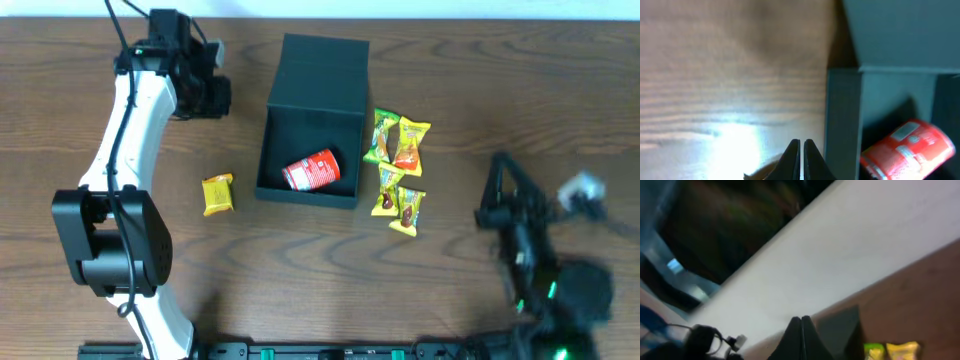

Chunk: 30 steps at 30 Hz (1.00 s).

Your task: Pack container

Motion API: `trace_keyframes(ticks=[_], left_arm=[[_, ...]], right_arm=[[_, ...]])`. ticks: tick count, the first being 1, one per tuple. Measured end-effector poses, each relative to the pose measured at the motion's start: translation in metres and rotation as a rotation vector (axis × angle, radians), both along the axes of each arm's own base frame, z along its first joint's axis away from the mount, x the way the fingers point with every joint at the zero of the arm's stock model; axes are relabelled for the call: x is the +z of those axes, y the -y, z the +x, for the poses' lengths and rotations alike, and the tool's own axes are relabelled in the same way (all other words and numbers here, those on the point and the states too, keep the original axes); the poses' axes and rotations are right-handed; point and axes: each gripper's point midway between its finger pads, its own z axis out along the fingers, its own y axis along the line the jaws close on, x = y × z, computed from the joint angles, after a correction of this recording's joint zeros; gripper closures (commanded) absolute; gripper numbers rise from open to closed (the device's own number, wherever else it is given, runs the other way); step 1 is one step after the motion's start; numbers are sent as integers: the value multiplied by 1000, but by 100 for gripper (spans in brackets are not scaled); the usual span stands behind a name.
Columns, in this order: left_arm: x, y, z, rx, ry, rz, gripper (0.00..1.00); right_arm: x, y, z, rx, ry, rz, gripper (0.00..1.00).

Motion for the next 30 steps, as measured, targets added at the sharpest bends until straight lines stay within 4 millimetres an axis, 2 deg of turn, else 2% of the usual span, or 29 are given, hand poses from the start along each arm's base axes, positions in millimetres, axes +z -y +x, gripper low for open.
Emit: trace_keyframes(ticks=[2, 5, 8, 11, 15, 19, 24, 30], left_arm=[[-13, 1, -10, 1, -43, -4, 94], [-24, 3, -19, 0, -84, -17, 94], [-27, 4, -24, 8, -107, -31, 94], [-31, 3, -26, 23, -121, -27, 94], [-44, 3, -33, 52, -149, -30, 94], [-57, 7, -42, 68, -184, -31, 94], [-74, 23, -51, 62, -201, -22, 94], [-84, 32, -62, 67, -236, -12, 94]], right_arm=[[10, -11, 24, 57, -72, -90, 99], [7, -33, 67, 175, -207, -209, 99], [-26, -51, 109, 283, -392, -289, 99], [-66, -61, 143, 356, -546, -338, 99], [-136, -72, 176, 432, -745, -373, 99], [-192, -79, 186, 471, -865, -387, 99], [-243, -104, 177, 556, -961, -441, 99], [-263, -120, 169, 604, -995, -472, 99]])
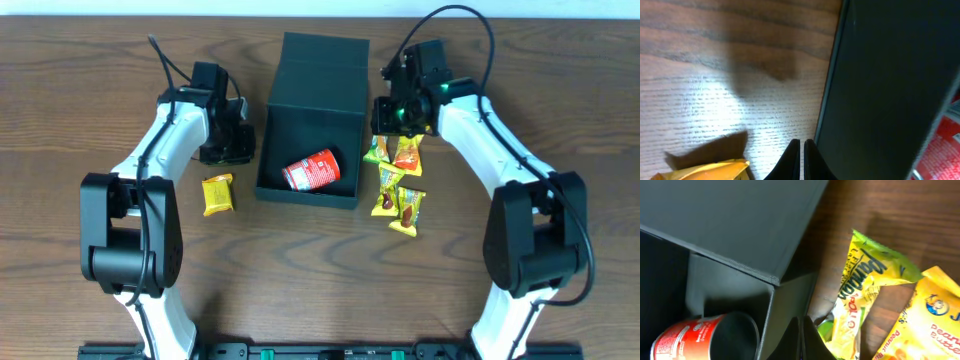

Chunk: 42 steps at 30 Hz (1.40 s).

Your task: Pack container

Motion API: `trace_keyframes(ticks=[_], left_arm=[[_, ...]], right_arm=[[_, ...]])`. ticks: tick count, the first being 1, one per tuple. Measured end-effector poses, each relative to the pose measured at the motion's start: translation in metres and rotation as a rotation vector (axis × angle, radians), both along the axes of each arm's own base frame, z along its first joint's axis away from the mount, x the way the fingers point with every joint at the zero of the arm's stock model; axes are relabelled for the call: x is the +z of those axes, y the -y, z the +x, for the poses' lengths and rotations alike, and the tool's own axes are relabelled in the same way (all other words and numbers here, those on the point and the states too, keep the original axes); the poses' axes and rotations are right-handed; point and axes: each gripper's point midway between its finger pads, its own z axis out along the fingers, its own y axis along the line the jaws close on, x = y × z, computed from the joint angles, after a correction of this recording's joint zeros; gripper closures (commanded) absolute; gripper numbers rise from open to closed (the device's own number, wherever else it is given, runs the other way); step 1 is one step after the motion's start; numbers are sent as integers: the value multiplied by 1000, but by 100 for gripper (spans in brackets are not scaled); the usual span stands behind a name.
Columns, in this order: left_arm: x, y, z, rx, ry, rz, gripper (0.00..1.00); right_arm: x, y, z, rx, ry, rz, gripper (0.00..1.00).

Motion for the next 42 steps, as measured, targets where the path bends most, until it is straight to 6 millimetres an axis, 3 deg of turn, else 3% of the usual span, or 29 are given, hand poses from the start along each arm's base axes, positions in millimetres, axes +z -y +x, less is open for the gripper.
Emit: trace_keyframes(ticks=[11, 22, 32, 42], left_arm=[[-6, -2, -11, 24, -44, 9, 94], [-6, 24, -18, -42, -45, 8, 94], [-6, 23, -24, -30, -75, 9, 94], [-6, 25, -30, -22, -101, 2, 94]], right_arm=[[2, -19, -1, 52, 42, -37, 99], [-2, -18, 1, 49, 43, -55, 99], [-14, -15, -11, 53, -20, -81, 99], [-15, -9, -4, 34, 7, -119, 99]])
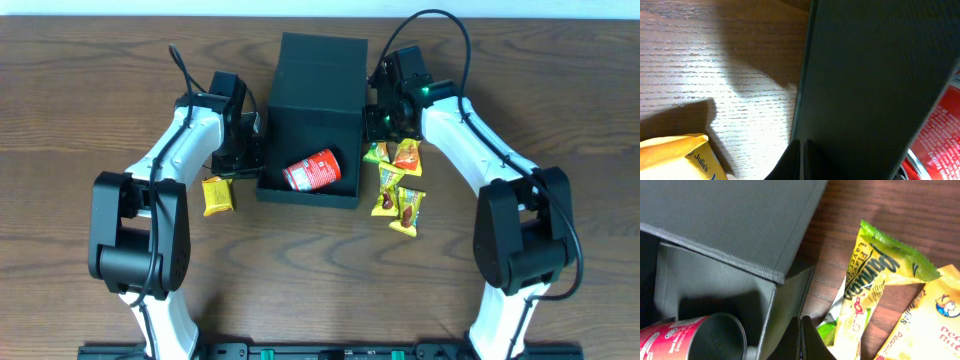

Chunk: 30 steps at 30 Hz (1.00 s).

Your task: Pack container

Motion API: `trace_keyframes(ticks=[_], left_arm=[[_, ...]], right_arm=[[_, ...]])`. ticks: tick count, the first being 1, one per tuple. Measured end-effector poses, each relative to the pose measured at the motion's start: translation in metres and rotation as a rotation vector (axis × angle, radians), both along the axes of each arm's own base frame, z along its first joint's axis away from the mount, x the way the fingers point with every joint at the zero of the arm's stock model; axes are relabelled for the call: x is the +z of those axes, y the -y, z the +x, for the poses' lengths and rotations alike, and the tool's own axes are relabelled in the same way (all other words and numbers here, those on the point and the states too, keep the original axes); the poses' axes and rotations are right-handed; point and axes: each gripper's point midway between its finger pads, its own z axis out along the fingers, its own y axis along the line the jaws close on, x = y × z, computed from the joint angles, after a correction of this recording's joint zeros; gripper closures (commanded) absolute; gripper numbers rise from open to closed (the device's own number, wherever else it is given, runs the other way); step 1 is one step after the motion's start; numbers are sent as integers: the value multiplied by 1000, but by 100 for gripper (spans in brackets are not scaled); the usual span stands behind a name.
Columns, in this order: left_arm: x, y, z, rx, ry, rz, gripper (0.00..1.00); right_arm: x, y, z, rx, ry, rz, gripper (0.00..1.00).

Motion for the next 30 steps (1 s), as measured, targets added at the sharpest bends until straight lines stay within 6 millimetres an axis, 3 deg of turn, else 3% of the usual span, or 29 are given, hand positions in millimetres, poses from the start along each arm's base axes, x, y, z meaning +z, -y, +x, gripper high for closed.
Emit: trace_keyframes(ticks=[12, 22, 26, 30], left_arm=[[0, 18, -7, -36, -6, 1, 94], [-2, 16, -6, -41, 3, 33, 94], [-2, 13, -5, -34, 4, 34, 94], [-1, 7, 2, -14, 24, 33, 94]], right_arm=[[6, -3, 13, -3, 59, 10, 99], [8, 2, 8, 4, 31, -22, 99], [29, 6, 12, 41, 71, -74, 99], [73, -5, 9, 118, 176, -103, 99]])
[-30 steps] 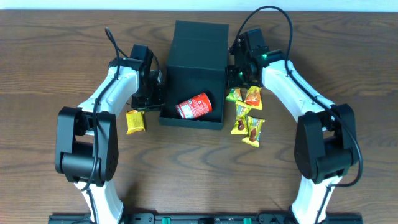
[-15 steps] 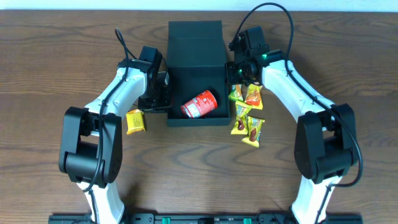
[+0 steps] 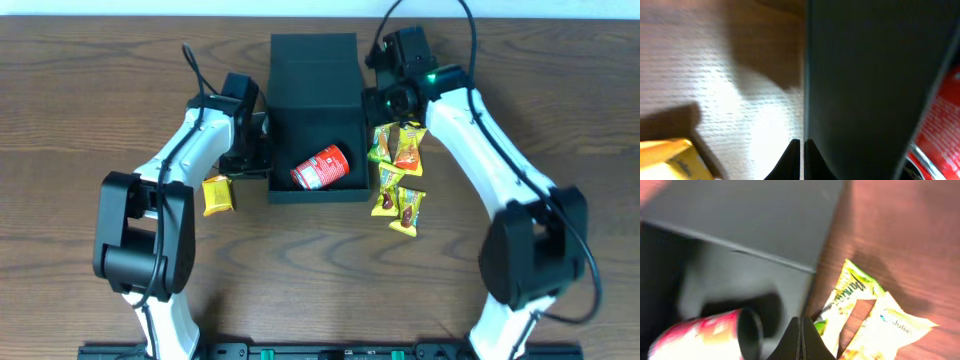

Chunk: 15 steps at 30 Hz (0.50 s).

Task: Pack container
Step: 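Lower right gripper into the box toward the lying can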

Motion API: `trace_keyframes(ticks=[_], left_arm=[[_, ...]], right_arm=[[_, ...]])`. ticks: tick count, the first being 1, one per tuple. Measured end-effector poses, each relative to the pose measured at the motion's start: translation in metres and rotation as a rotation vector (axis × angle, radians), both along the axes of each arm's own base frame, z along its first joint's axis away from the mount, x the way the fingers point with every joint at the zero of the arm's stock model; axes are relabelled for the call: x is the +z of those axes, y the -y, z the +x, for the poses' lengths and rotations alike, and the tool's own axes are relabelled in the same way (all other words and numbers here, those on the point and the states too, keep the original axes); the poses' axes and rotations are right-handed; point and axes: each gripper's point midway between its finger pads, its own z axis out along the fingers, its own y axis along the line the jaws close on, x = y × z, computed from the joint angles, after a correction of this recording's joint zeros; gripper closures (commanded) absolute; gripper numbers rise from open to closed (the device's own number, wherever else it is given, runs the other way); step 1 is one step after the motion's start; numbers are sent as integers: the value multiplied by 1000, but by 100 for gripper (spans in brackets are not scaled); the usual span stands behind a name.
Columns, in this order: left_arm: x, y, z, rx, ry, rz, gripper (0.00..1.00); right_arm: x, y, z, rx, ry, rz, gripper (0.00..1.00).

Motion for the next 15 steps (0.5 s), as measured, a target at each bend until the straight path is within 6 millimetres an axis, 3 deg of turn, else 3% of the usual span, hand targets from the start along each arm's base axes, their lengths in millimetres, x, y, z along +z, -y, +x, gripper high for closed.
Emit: trace_keyframes(ticks=[3, 6, 10, 15], left_arm=[[1, -9, 5, 32, 6, 3, 94], [7, -18, 15, 66, 32, 2, 94], [27, -27, 34, 101, 111, -11, 94], [38, -31, 41, 114, 149, -16, 94]], right_arm=[[25, -17, -15, 74, 32, -3, 99], [26, -34, -31, 133, 15, -10, 99], [16, -50, -44, 182, -11, -32, 99], [-16, -50, -47, 177, -79, -65, 99]])
